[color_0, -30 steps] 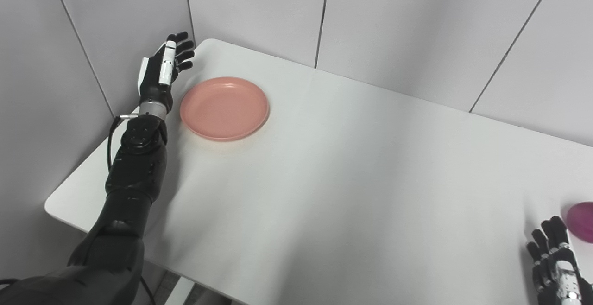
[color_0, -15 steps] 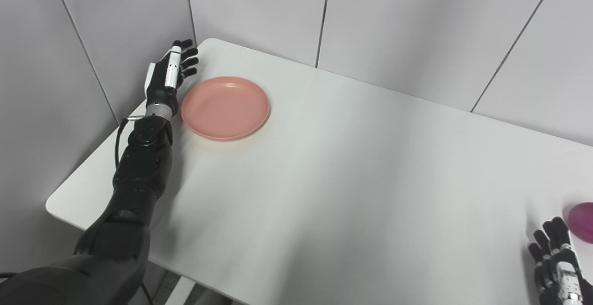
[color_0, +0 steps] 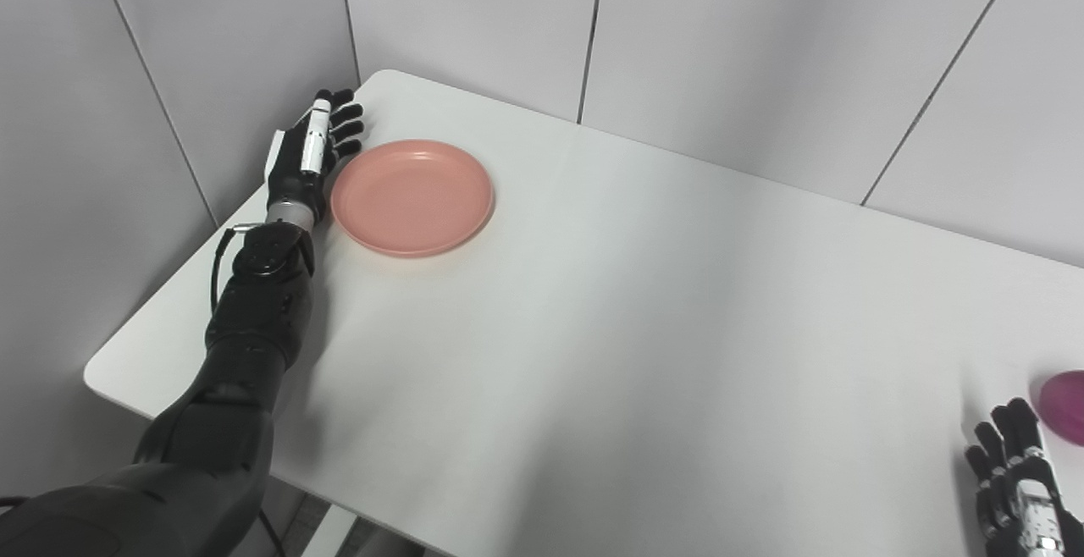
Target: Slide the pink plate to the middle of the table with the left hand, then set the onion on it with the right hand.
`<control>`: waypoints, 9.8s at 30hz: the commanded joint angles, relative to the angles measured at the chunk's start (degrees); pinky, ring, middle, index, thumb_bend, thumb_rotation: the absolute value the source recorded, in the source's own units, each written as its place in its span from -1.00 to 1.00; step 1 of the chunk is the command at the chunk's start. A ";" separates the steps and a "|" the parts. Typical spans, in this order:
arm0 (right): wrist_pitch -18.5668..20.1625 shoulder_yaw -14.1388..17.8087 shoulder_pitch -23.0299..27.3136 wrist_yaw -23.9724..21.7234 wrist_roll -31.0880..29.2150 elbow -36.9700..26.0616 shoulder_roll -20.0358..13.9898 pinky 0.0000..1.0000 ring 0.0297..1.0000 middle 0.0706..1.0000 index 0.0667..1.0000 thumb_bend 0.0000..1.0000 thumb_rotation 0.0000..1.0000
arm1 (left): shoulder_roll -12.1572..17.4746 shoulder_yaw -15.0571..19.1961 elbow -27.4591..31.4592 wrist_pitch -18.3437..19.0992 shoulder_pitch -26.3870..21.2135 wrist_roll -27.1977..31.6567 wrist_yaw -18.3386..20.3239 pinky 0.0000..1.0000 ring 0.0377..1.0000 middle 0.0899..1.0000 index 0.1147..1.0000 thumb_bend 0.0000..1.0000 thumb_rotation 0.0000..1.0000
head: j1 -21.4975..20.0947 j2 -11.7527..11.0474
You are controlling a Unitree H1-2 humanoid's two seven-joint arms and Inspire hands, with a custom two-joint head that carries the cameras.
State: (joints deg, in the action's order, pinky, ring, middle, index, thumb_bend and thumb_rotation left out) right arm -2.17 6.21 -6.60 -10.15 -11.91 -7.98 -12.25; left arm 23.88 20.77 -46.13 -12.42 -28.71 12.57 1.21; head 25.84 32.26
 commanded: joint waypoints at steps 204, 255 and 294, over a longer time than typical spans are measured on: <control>-7.50 -3.04 0.31 0.96 5.13 6.06 4.92 1.00 0.92 0.96 0.96 -0.57 1.00 | -17.97 -17.30 5.78 6.28 -5.45 -0.37 19.24 0.38 0.44 0.44 0.38 -0.26 1.00 | -26.25 5.83; -5.36 -4.05 0.42 1.87 6.25 4.94 5.90 1.00 0.92 0.96 0.96 -0.50 1.00 | -22.36 -21.52 13.91 10.63 -1.17 -2.35 16.98 0.51 0.55 0.54 0.48 -0.21 1.00 | -31.03 7.20; -5.04 -3.73 1.53 4.15 10.83 1.82 6.22 0.87 0.81 0.83 0.82 -0.38 0.93 | -21.95 -19.94 10.98 8.56 -1.20 -1.79 17.89 0.58 0.60 0.59 0.52 -0.16 1.00 | -34.50 7.58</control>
State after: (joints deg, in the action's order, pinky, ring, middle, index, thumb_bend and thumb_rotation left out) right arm -8.13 3.65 -5.02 -6.41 -0.78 -6.90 -7.50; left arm 1.35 0.69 -34.89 -4.44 -29.30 10.42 19.10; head -8.70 39.81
